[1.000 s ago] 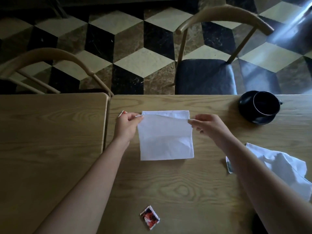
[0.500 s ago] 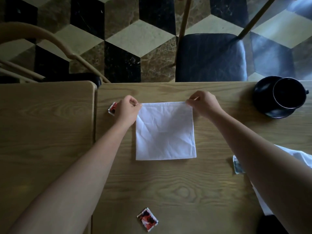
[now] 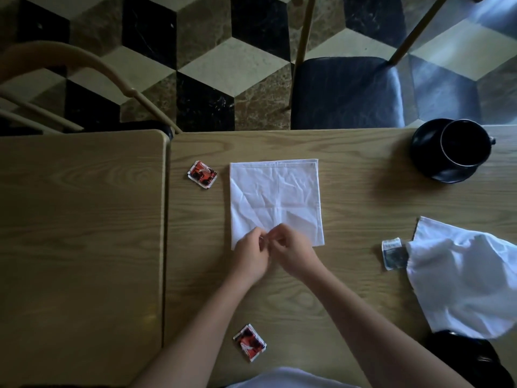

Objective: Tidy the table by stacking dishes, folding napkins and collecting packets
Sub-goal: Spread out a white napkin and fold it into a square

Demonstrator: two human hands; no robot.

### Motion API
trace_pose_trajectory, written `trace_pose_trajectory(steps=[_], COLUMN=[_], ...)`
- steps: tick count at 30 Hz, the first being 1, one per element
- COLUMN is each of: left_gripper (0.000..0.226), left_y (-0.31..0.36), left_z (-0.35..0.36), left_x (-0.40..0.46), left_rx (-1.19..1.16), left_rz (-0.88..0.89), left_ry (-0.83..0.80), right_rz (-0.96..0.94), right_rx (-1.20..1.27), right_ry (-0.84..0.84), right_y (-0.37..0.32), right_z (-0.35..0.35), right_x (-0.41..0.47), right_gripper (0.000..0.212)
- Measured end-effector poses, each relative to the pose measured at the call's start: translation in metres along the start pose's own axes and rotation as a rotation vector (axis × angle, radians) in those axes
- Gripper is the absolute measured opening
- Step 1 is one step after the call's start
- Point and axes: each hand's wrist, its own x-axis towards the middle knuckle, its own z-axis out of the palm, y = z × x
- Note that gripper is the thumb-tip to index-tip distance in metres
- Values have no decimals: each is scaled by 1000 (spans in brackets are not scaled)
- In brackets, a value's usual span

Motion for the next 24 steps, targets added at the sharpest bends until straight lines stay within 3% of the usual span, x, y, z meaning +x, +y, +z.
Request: trace_pose_trajectory(steps=[5,11,16,21,24], left_gripper=[8,3,17,17,21], left_y=[-1,-28,-40,-34,-25], left_z=[-9,-34,-36,-33,-41], left_x=[8,11,-5,-7,0], left_rx=[10,38,-250,-498,-607], left_rz=[-149,-286,-408,-507,-566], left_ry=[5,126,309,168,101], right_rz=[126,241,313,409,439], right_rx=[-54,-54,-18,-33,113], right_ry=[88,178,421,394,306], right_y=[15,33,41,41,30], right_z=[-20,-52,-55,-56,-61], right_x=[-1,-6,-16,-25,-21], right_gripper=[16,18,27,27,38])
